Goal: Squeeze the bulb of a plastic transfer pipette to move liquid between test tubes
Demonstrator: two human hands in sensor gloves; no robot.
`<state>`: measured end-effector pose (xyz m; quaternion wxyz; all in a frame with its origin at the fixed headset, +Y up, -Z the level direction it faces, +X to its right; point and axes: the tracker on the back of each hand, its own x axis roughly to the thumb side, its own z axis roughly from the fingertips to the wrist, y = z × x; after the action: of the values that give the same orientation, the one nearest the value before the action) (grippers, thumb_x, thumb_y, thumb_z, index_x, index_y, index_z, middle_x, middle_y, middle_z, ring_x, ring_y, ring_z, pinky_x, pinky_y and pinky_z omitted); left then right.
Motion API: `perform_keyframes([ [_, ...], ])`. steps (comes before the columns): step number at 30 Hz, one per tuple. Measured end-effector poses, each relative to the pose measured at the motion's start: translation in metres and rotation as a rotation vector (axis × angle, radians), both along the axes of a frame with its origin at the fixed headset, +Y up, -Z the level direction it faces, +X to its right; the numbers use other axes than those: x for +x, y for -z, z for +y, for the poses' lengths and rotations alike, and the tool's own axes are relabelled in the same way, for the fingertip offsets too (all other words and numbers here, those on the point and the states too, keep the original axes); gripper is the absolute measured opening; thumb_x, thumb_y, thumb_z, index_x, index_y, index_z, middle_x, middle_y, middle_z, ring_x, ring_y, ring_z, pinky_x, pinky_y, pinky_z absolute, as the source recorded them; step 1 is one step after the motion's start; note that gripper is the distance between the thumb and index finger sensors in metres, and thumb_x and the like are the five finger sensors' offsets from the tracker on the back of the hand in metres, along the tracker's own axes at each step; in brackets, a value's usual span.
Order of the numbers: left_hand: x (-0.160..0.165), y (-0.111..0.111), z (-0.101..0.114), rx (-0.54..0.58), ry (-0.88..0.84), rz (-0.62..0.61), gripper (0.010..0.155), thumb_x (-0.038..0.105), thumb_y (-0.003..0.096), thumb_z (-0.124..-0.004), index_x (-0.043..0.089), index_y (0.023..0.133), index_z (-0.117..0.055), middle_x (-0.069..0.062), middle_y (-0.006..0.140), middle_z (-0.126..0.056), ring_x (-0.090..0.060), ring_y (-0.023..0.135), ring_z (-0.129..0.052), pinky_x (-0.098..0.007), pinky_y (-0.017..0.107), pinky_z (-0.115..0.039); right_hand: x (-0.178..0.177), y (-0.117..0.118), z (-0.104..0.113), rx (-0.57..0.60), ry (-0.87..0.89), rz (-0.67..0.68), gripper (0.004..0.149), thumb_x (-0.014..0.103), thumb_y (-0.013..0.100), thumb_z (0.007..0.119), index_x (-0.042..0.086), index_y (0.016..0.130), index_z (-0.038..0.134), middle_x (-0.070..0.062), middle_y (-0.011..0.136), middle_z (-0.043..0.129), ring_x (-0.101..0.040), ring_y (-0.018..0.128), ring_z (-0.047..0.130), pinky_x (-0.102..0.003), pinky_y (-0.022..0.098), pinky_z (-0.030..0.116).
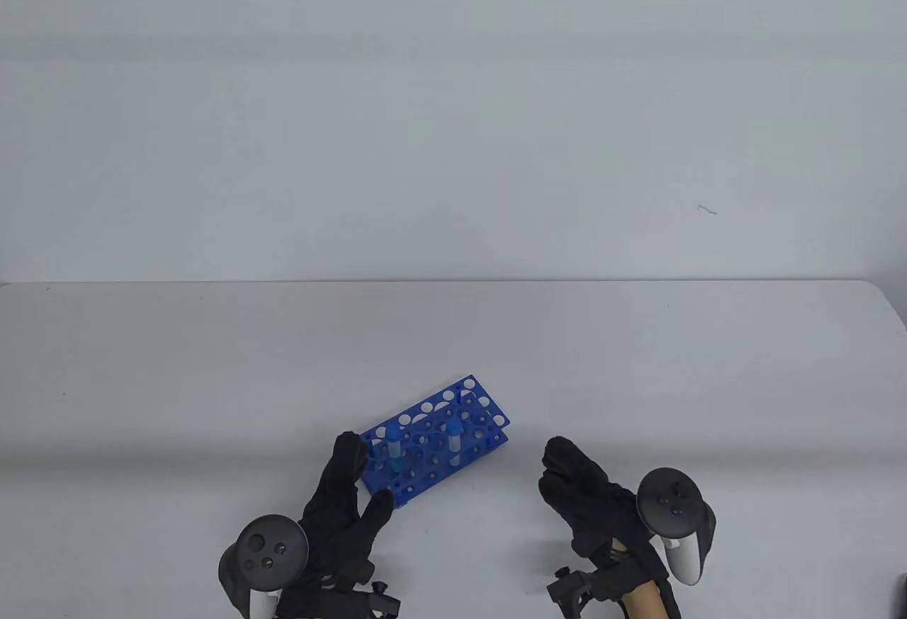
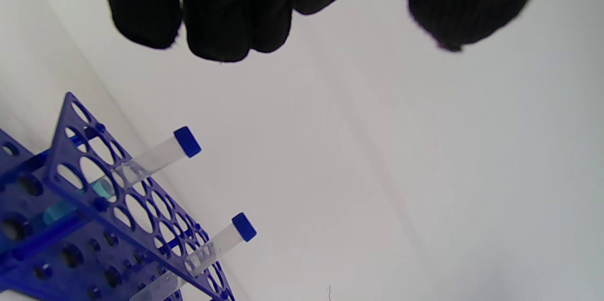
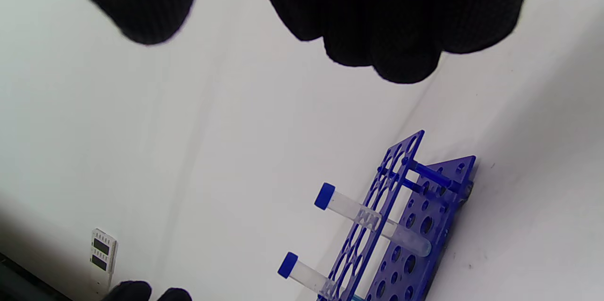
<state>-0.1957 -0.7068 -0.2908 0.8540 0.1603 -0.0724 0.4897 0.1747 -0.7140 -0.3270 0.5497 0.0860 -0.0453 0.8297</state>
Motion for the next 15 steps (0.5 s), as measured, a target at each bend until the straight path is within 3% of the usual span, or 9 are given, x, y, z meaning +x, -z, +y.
perform_keyframes([
  [15,0.0000,0.0000,0.0004,-0.001,-0.002,-0.005,0.087,0.066,0.0441,-0.064,0.025,0.115,-0.035,-0.010,0.121,-0.055,-0.032,0.106,-0.067,-0.054,0.076,-0.065,-0.0005,0.0002,-0.0005,-0.010,-0.008,0.005,0.075,0.050,0.040,0.077,0.007,0.100,0.064,-0.022,0.100,0.075,-0.045,0.084,0.082,-0.058,0.058,0.071],
])
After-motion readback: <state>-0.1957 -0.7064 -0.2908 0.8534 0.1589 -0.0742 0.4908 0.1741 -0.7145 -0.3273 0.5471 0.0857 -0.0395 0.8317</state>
